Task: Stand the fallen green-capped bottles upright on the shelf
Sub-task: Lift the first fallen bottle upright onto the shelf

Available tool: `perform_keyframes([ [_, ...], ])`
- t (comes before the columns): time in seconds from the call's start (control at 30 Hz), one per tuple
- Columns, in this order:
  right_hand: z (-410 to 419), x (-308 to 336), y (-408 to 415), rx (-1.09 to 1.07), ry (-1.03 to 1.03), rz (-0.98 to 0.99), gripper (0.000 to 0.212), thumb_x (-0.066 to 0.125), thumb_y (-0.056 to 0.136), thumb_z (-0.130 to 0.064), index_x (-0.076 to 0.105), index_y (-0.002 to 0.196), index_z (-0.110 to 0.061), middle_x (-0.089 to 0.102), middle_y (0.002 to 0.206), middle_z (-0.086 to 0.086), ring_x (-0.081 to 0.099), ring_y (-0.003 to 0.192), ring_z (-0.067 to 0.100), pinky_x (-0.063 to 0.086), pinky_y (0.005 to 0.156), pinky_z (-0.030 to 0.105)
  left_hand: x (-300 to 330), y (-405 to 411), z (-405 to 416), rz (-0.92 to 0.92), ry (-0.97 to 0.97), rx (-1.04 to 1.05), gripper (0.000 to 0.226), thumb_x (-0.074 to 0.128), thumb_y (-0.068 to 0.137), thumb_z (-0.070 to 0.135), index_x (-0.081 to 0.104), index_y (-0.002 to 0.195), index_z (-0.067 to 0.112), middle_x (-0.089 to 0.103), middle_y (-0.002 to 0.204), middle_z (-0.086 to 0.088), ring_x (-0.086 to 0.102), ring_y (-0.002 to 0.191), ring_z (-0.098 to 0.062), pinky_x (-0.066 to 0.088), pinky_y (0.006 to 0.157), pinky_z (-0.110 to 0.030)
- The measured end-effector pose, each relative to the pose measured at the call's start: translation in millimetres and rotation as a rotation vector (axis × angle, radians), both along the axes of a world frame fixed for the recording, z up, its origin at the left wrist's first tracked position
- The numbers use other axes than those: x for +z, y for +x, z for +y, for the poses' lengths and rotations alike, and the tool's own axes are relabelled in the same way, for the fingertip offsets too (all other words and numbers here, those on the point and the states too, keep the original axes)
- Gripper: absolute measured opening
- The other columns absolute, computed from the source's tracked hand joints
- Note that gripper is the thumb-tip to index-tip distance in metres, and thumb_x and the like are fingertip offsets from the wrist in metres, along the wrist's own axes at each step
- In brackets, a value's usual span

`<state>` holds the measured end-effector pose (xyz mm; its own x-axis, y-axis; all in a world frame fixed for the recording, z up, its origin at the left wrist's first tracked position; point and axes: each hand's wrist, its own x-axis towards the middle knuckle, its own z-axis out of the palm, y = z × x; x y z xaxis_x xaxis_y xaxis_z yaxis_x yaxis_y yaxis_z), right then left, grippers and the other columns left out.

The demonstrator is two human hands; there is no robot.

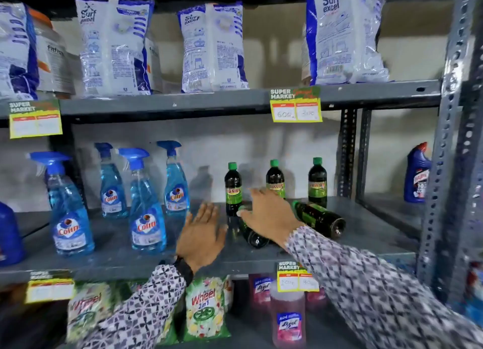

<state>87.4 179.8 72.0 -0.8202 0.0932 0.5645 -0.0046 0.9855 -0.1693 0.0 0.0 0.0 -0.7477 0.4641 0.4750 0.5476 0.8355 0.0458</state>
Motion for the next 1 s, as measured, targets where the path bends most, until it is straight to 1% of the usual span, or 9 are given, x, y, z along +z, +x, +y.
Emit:
perform_keyframes([
  [0.07,-1.8,0.0,-19.8,-0.053,-0.131,-0.290,0.074,0.066,0.090,-0.061,0.056,0.141,-0.008,0.067,0.134,0.014,0.066,0.121,0.036,0.057,0.099,0.046,-15.5,-10.3,-4.1,-0.161,-0.042,0.057,0.089,0.005,0.094,0.062,0.020,0.164,0.010,0.017,0.175,-0.011,0.009,0.164,-0.026,0.007,0.132,-0.053],
  [0.13,-3.1,2.1,-30.8,-0.088,-0.207,-0.478,0.081,0.069,0.086,-0.068,0.059,0.139,-0.008,0.068,0.133,0.013,0.068,0.118,0.034,0.057,0.097,0.042,-26.1,-18.7,-5.8,-0.305,-0.036,0.110,0.080,0.014,0.101,0.059,0.019,0.164,0.009,0.013,0.176,-0.011,0.008,0.164,-0.027,0.004,0.132,-0.053],
  [0.23,-3.3,-4.5,-52.4,-0.123,-0.239,-0.598,0.091,0.076,0.081,-0.066,0.055,0.148,-0.009,0.060,0.149,0.014,0.062,0.131,0.036,0.050,0.105,0.042,-30.5,-24.9,-1.5,-0.340,-0.160,0.090,0.080,0.004,0.100,0.054,0.023,0.162,0.007,0.016,0.174,-0.017,0.013,0.162,-0.033,0.012,0.129,-0.059],
  [0.33,-2.5,-9.7,-65.8,-0.163,-0.284,-0.600,0.102,0.084,0.065,-0.064,0.056,0.146,-0.009,0.060,0.149,0.016,0.064,0.127,0.037,0.055,0.107,0.044,-32.3,-28.4,-1.6,-0.301,-0.215,0.088,0.089,-0.004,0.094,0.058,0.025,0.162,0.008,0.020,0.173,-0.018,0.018,0.161,-0.033,0.016,0.128,-0.058],
  [0.47,-2.2,-8.0,-67.4,-0.104,-0.387,-0.527,0.084,0.082,0.072,-0.056,0.060,0.139,-0.010,0.064,0.139,0.014,0.065,0.121,0.034,0.057,0.099,0.039,-35.9,-31.6,-3.4,-0.249,-0.229,0.078,0.111,-0.018,0.075,0.062,0.029,0.160,0.009,0.025,0.171,-0.017,0.023,0.159,-0.033,0.020,0.126,-0.059],
  [0.57,-2.8,-6.8,-64.6,-0.064,-0.508,-0.309,0.070,0.081,0.071,-0.060,0.060,0.120,-0.015,0.069,0.120,0.008,0.068,0.109,0.030,0.058,0.089,0.038,-39.0,-33.4,-3.2,-0.245,-0.188,0.090,0.110,-0.015,0.075,0.063,0.032,0.158,0.008,0.031,0.169,-0.017,0.028,0.158,-0.032,0.022,0.126,-0.058],
  [0.73,-7.5,-27.3,-65.0,0.138,-0.843,-0.033,0.073,0.094,0.067,-0.037,0.042,0.117,-0.022,0.070,0.107,0.000,0.071,0.099,0.025,0.057,0.090,0.041,-37.8,-27.6,-2.3,-0.259,-0.107,0.084,0.078,0.011,0.100,0.058,0.039,0.155,0.010,0.036,0.168,-0.013,0.031,0.157,-0.028,0.022,0.127,-0.055],
  [0.87,-10.3,-59.0,-62.4,0.187,-0.869,0.068,0.085,0.096,0.065,-0.027,0.031,0.118,-0.024,0.064,0.114,0.002,0.069,0.101,0.023,0.058,0.096,0.049,-36.2,-25.7,-0.7,-0.283,-0.100,0.082,0.068,0.019,0.105,0.052,0.038,0.156,0.011,0.034,0.169,-0.012,0.028,0.158,-0.028,0.019,0.128,-0.055],
  [1.0,-7.7,-72.9,-61.9,0.184,-0.881,0.137,0.090,0.100,0.062,-0.027,0.030,0.119,-0.025,0.064,0.113,0.000,0.067,0.101,0.023,0.054,0.094,0.043,-34.2,-24.4,-0.8,-0.298,-0.089,0.081,0.069,0.019,0.105,0.052,0.035,0.158,0.011,0.031,0.171,-0.011,0.025,0.160,-0.027,0.015,0.130,-0.054],
])
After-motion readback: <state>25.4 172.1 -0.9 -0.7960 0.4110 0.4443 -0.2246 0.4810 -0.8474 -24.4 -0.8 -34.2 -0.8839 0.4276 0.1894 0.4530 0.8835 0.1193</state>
